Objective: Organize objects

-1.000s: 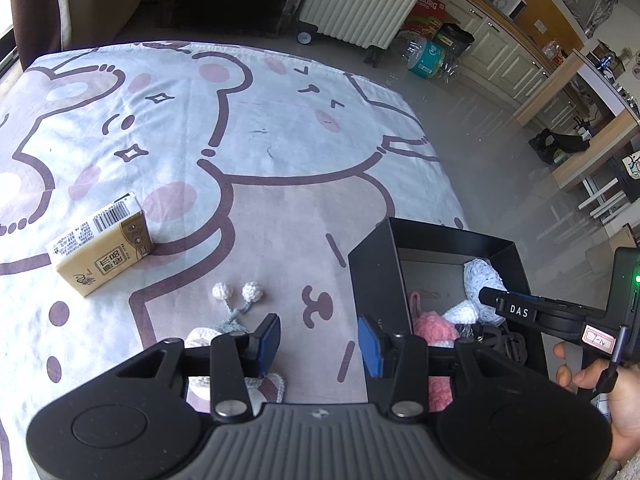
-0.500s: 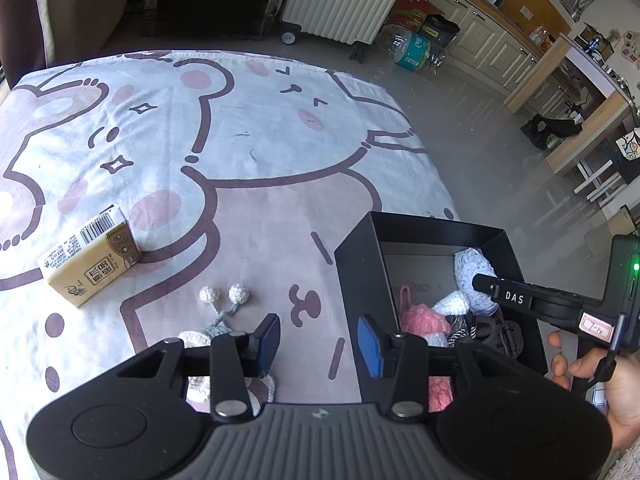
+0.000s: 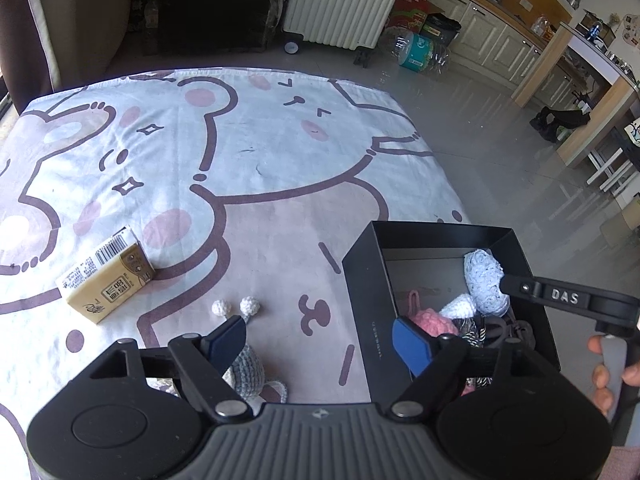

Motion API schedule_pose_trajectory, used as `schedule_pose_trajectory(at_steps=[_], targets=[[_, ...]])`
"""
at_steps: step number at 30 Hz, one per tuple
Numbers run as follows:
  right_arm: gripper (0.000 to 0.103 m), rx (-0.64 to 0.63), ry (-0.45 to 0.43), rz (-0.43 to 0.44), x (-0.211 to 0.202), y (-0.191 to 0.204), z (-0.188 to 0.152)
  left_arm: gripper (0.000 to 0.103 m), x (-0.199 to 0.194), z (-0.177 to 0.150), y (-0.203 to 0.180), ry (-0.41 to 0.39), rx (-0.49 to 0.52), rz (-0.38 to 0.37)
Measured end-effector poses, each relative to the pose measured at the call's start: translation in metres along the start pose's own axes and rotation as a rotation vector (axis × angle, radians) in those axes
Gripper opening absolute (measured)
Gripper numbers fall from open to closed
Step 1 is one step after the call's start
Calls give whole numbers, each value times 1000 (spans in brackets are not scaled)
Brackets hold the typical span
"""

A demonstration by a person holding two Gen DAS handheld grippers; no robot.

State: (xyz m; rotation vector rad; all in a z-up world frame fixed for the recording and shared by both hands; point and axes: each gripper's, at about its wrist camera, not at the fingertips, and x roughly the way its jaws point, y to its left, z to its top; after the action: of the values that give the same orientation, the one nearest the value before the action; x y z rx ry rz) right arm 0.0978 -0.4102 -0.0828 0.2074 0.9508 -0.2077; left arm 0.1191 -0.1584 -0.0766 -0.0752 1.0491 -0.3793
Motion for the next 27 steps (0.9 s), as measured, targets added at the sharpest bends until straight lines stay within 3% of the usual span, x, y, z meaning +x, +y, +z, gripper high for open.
schedule_pose_trajectory(at_steps=[16, 27], targets=[[62, 4, 68, -45, -42, 6, -17, 83, -7, -5, -10, 70, 55, 51], [90, 2, 93, -85, -54, -2, -37, 97, -12, -9, -6, 77, 79, 91]])
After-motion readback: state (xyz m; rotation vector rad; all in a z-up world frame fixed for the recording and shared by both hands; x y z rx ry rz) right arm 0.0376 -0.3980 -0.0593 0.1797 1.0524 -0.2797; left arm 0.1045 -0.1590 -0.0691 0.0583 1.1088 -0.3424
